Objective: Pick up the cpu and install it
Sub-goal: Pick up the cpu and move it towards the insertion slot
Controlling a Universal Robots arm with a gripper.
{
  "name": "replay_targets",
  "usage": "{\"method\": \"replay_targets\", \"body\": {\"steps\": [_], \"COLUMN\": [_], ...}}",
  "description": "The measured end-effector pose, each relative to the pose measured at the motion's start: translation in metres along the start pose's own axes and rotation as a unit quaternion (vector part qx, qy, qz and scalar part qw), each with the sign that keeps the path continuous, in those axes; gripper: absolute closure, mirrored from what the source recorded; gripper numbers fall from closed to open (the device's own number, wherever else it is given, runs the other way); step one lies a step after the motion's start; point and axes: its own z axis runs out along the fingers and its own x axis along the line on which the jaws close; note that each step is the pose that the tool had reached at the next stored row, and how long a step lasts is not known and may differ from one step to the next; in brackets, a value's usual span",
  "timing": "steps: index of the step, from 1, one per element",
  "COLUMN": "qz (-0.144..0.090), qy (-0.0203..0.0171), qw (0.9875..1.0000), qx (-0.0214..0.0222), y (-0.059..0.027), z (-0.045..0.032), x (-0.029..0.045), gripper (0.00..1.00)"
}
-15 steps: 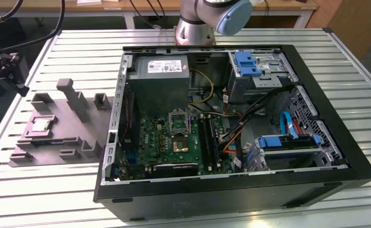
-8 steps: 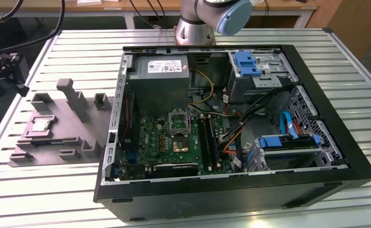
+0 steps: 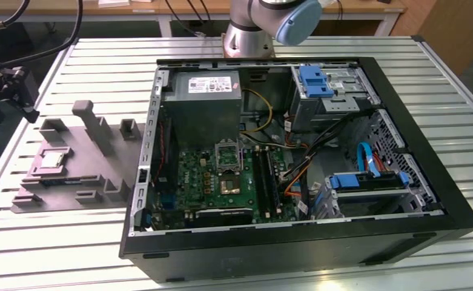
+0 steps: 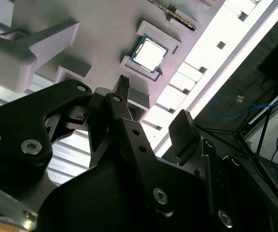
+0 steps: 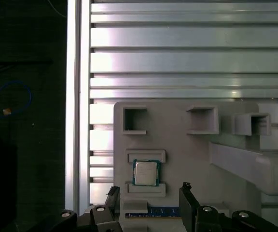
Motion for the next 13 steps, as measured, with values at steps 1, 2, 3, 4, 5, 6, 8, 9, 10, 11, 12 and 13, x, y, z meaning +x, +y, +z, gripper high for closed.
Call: {"method": "replay_targets", "body": {"steps": [1,2,3,4,5,6,8,9,10,11,12,13], "qz": [0.000,0.000,0.000,0.000,0.000,0.000,0.000,0.000,0.000,0.000,0.000,0.000], "qy": [0.0000,0.0000,0.0000,0.0000,-0.0001,-0.0002,0.0000,-0.0001,0.0000,0.0000,-0.0001,0.0000], "qw": [1.0000,1.0000,1.0000,1.0000,1.0000,1.0000,1.0000,1.0000,1.0000,1.0000,1.0000,1.0000], "qx": [0.0000,0.0000,0.0000,0.0000,0.0000,-0.0001,0.0000,0.0000,0.0000,0.0000,0.0000,0.0000], "y": [0.0000,0.0000,0.0000,0.0000,0.0000,-0.0001,-0.0004,-0.0006,-0.0009,-0.0011,-0.0014,-0.0018], "z": [0.0000,0.0001,0.0002,0.0004,0.0008,0.0013,0.0027,0.0036,0.0045,0.0056,0.0069,0.0085], "x": [0.0000,0.0000,0.0000,0.0000,0.0000,0.0000,0.0000,0.0000,0.0000,0.0000,-0.0001,-0.0001], "gripper": [0.40,0.40,0.40,0.40,0.40,0.40,0.38,0.33,0.33,0.33,0.33,0.33]}}
